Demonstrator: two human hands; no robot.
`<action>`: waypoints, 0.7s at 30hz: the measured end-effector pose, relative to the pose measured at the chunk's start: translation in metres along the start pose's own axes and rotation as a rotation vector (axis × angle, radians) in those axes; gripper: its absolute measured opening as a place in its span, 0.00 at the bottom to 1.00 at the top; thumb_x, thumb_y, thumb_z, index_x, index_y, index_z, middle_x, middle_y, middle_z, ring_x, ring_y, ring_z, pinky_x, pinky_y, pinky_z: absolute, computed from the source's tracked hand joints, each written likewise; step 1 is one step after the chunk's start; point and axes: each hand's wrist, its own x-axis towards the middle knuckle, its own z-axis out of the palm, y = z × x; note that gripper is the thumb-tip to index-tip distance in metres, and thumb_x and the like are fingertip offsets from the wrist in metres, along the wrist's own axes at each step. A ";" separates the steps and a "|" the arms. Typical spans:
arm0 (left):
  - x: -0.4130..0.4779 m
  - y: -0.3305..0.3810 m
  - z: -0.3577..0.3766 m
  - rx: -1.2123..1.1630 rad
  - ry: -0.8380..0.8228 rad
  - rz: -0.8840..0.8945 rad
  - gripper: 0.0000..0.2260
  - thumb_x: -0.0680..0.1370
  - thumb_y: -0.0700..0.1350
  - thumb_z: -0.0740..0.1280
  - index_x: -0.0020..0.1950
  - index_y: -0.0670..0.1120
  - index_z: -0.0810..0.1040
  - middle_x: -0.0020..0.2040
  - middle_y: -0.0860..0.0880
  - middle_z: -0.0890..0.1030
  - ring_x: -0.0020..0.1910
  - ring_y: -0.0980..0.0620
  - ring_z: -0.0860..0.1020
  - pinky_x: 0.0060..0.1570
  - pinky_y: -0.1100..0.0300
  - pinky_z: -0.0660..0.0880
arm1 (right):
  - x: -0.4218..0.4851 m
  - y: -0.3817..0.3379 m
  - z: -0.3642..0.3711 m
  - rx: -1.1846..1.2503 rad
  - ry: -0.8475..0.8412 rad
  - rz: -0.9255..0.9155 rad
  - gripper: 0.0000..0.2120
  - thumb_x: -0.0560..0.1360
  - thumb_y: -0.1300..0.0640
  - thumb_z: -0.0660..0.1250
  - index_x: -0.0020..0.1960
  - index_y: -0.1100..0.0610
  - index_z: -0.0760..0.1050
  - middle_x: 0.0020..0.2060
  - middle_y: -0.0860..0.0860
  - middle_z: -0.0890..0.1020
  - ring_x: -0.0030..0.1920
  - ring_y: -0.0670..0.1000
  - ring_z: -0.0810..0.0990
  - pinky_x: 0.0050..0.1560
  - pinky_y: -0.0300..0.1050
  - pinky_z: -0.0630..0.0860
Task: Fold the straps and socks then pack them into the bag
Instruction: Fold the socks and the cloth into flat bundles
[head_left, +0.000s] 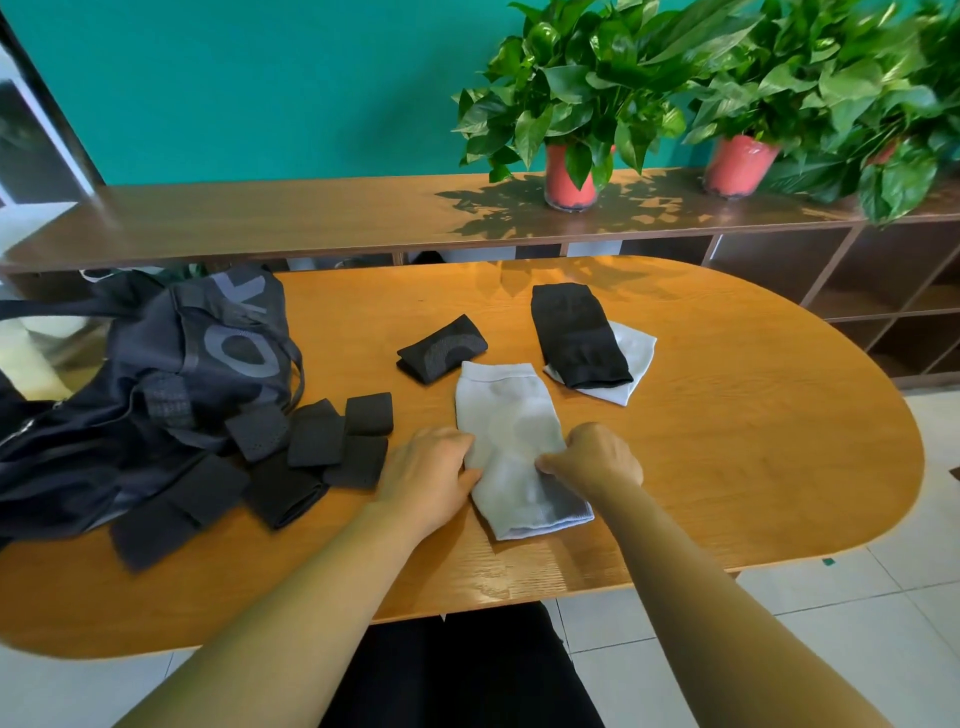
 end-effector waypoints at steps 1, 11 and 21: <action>0.001 -0.001 0.000 -0.001 -0.006 0.004 0.13 0.78 0.54 0.65 0.57 0.47 0.77 0.54 0.52 0.78 0.55 0.50 0.74 0.48 0.54 0.74 | 0.002 0.001 0.000 0.036 -0.005 -0.014 0.11 0.70 0.47 0.68 0.41 0.53 0.72 0.37 0.49 0.77 0.39 0.50 0.77 0.34 0.40 0.71; 0.016 -0.011 -0.013 -0.396 -0.009 -0.148 0.18 0.81 0.44 0.62 0.71 0.47 0.71 0.66 0.49 0.76 0.65 0.51 0.74 0.62 0.56 0.72 | 0.007 0.009 -0.035 0.249 0.162 -0.157 0.05 0.72 0.59 0.63 0.45 0.52 0.76 0.36 0.50 0.79 0.40 0.53 0.78 0.35 0.43 0.73; 0.017 -0.019 -0.011 -0.434 0.044 -0.148 0.16 0.81 0.39 0.59 0.70 0.44 0.73 0.67 0.46 0.76 0.67 0.47 0.73 0.66 0.53 0.70 | -0.025 -0.033 -0.051 -0.543 0.367 -0.645 0.14 0.73 0.65 0.61 0.52 0.50 0.78 0.36 0.48 0.77 0.35 0.52 0.76 0.31 0.40 0.63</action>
